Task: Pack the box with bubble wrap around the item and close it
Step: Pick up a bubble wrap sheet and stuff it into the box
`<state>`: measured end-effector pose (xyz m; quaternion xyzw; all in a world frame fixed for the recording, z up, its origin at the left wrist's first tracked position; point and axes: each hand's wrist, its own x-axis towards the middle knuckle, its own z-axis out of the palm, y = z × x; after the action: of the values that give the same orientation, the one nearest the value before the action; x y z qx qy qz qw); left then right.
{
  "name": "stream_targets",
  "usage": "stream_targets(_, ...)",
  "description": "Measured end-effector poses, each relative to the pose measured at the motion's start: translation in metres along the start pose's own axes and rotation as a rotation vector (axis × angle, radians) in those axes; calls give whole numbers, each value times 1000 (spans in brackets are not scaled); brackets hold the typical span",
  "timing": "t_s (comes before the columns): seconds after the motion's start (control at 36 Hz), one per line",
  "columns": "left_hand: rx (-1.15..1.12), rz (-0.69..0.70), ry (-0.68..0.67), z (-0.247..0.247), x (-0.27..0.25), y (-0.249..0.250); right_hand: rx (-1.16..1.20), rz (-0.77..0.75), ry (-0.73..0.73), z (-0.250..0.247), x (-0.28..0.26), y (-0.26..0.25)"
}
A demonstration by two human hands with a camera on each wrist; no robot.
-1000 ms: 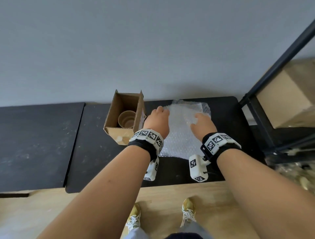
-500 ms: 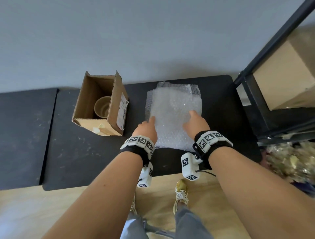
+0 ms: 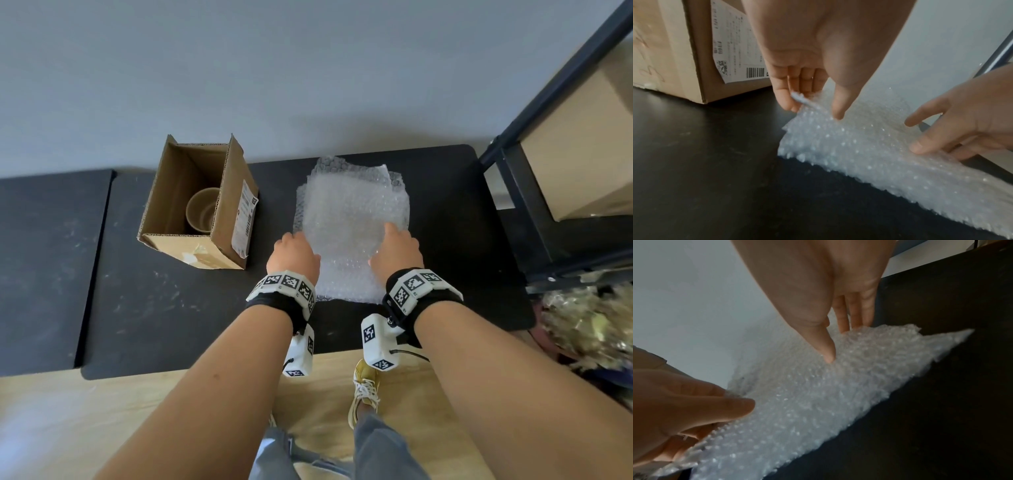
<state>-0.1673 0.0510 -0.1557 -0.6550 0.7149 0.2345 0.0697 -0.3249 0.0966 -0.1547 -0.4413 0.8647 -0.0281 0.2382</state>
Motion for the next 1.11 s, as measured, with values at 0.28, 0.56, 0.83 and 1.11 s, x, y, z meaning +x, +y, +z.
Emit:
stream_targets(0.28, -45, 132, 195, -19, -2, 5, -103, -81, 35, -17, -10, -5)
stream_targets(0.56, -497, 132, 142, -87, -15, 13, 175, -114, 231, -68, -19, -30)
stream_targets(0.83, -649, 292, 337, -164, -17, 10, 147, -284, 301, -102, -29, -74)
stream_targets(1.11, -798, 115, 388, -184, -8, -30, 291, -287, 383, -109, -29, -97)
